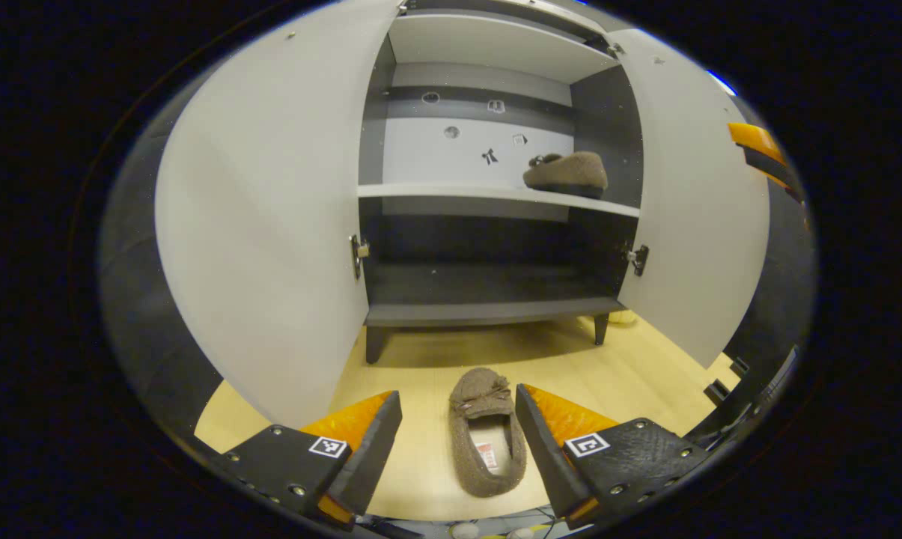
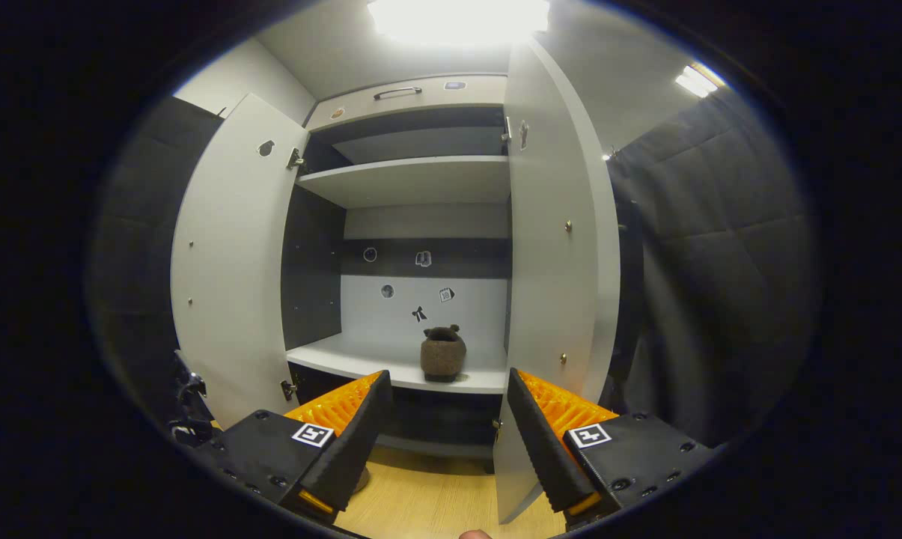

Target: Grab one shoe with the right hand and put it into the shoe cabinet, grab the other shoe with the left hand and put it into the shoe cabinet; then close the right door with the right hand and the left door with the left hand.

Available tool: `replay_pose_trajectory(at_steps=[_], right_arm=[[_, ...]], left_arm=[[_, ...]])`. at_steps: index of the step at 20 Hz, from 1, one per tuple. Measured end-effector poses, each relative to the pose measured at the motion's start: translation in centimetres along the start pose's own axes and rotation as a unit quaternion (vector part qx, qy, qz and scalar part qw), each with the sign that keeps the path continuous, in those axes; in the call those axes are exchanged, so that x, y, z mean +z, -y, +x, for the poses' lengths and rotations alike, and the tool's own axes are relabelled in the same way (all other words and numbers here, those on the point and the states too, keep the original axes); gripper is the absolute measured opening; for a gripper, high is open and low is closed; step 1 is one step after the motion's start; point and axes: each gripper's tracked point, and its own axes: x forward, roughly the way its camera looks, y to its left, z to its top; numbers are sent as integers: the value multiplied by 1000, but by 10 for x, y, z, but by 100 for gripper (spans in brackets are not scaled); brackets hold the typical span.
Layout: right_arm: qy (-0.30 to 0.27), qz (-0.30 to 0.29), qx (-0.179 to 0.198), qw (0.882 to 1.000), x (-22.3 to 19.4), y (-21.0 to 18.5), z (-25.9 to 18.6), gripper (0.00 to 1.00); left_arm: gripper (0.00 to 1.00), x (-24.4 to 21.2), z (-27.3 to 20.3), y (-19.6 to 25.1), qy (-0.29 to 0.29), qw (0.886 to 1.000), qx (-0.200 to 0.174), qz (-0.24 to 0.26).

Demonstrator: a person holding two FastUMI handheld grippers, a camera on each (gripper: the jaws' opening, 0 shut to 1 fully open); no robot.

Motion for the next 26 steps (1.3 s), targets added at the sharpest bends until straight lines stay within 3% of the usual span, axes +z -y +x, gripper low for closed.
replay_pose_trajectory(at_steps=[12,13,14,16,17,18,20,22,24,25,26], right_arm=[[-50,-10,-39,998,-25,-9,2,98],[-51,-13,-41,998,-24,-10,3,98],[-51,-16,-44,998,-24,-11,3,98],[-54,-22,-47,997,-25,-14,4,98],[-56,-23,-48,997,-25,-15,5,98],[-59,-23,-50,997,-27,-15,5,98],[-63,-21,-53,996,-29,-16,5,97],[-69,-19,-55,996,-33,-17,4,97],[-73,-18,-58,996,-35,-15,3,98],[-74,-16,-59,995,-36,-14,2,98],[-75,-14,-60,995,-36,-13,1,98]], left_arm=[[89,-95,68,-3,-141,989,-36,20],[96,-99,73,-3,-148,988,-38,17],[93,-102,77,-3,-153,987,-39,15],[79,-109,85,-3,-166,985,-41,5],[64,-111,87,-2,-170,984,-42,1],[64,-112,89,-1,-173,984,-44,-4],[53,-116,94,11,-183,981,-59,-21],[19,-118,94,11,-191,980,-51,-20],[25,-116,95,-1,-195,980,-31,-8],[2,-116,98,1,-196,980,-32,-21],[2,-114,97,-1,-191,981,-33,-25]])
